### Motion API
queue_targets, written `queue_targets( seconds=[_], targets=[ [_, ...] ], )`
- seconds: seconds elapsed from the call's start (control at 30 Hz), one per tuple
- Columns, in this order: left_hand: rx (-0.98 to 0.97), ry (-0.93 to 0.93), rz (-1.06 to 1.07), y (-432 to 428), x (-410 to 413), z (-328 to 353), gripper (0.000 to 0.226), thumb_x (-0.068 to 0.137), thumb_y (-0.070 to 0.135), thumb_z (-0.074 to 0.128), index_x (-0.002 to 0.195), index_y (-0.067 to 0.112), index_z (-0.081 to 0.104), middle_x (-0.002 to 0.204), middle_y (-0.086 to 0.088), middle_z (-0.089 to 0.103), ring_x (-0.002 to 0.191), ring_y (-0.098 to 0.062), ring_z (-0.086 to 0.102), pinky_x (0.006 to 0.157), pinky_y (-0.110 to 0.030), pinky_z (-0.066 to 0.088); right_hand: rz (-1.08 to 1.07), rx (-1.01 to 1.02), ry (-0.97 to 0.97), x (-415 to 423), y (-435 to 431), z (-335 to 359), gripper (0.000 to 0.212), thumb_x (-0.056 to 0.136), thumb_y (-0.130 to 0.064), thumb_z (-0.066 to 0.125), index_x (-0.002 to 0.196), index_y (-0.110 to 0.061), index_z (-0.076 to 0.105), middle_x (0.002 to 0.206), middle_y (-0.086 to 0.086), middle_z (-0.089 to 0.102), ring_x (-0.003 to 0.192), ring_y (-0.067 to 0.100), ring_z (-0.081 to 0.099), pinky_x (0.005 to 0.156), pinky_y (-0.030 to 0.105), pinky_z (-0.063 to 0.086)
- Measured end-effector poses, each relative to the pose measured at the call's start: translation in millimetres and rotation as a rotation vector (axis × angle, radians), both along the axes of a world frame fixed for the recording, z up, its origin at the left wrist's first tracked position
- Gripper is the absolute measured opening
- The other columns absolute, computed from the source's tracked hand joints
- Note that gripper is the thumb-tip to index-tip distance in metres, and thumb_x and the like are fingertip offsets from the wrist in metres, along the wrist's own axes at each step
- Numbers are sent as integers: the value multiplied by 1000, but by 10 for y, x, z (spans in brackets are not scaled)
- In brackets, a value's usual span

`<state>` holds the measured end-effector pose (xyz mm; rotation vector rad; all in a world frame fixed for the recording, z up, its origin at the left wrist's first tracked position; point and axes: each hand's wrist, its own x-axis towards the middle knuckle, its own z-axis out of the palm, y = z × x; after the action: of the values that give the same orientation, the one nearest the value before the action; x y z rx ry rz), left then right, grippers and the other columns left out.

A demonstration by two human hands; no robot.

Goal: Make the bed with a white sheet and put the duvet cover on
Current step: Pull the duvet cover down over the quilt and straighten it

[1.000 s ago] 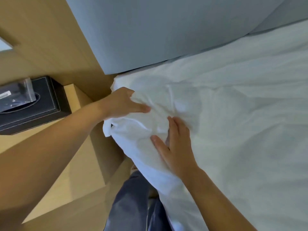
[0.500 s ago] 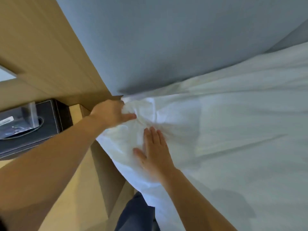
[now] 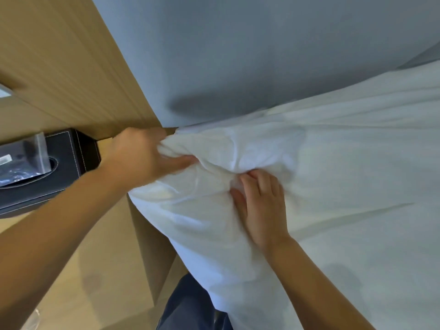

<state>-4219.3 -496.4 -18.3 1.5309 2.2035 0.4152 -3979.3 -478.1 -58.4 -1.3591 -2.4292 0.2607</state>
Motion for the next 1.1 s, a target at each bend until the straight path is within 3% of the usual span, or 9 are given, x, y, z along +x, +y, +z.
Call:
queue_targets(
  seconds=[0.1,0.17,0.3,0.4,0.53,0.67,0.93,1.0,1.1],
  targets=[
    [-113,-291,22,82,-50,80,46,47,85,54,56,40,62,54,14,61,62,-2,58,56,-27,42,-17,94,6,86,66,10,46,80,-29,69,113,1,63,110,24,62,107,35,50,92,46,42],
    [-170,-395,31,131,-53,62,31,50,79,51,58,53,63,57,21,63,60,3,59,57,-23,41,-13,97,-48,129,156,3,49,80,-29,68,118,1,61,116,23,61,113,38,53,95,50,43],
    [-197,-512,71,156,-34,-18,25,57,73,56,63,51,66,62,17,68,57,2,62,53,-17,44,108,52,-29,161,250,-55,27,69,2,78,95,2,70,95,15,69,84,34,67,74,39,52],
    [-240,-554,120,154,-51,-93,32,55,68,63,64,38,70,64,17,69,59,2,64,51,-15,44,135,59,28,177,261,-15,11,81,-3,64,88,2,71,87,12,69,75,32,65,64,33,52],
    [-268,-501,135,153,-87,-204,55,46,71,66,75,24,71,72,3,72,66,-9,66,66,-31,52,148,130,34,217,167,86,26,88,-14,50,87,2,71,85,11,69,75,30,66,64,32,51],
    [-282,-406,126,150,-82,-255,57,45,75,61,70,25,67,63,7,66,58,-1,61,49,-17,40,171,181,31,247,115,151,27,89,-16,52,85,1,72,81,10,70,72,29,67,65,32,53],
    [-295,-359,116,131,-89,-351,58,47,76,59,69,23,66,61,6,64,60,-4,59,50,-22,39,269,106,43,274,193,171,28,90,-15,50,80,1,70,79,9,68,66,30,63,55,34,51],
    [-305,-335,97,123,-86,-348,59,50,76,59,68,20,65,62,4,63,62,-10,59,51,-25,40,260,97,56,281,188,198,30,89,-14,50,71,1,68,70,9,65,58,30,59,49,31,47],
    [-294,-290,59,116,-58,-311,50,53,73,59,56,22,55,50,7,53,55,-11,53,48,-27,33,163,99,27,248,213,313,50,98,-20,37,55,-2,53,50,8,48,41,25,45,41,20,29]
  ],
)
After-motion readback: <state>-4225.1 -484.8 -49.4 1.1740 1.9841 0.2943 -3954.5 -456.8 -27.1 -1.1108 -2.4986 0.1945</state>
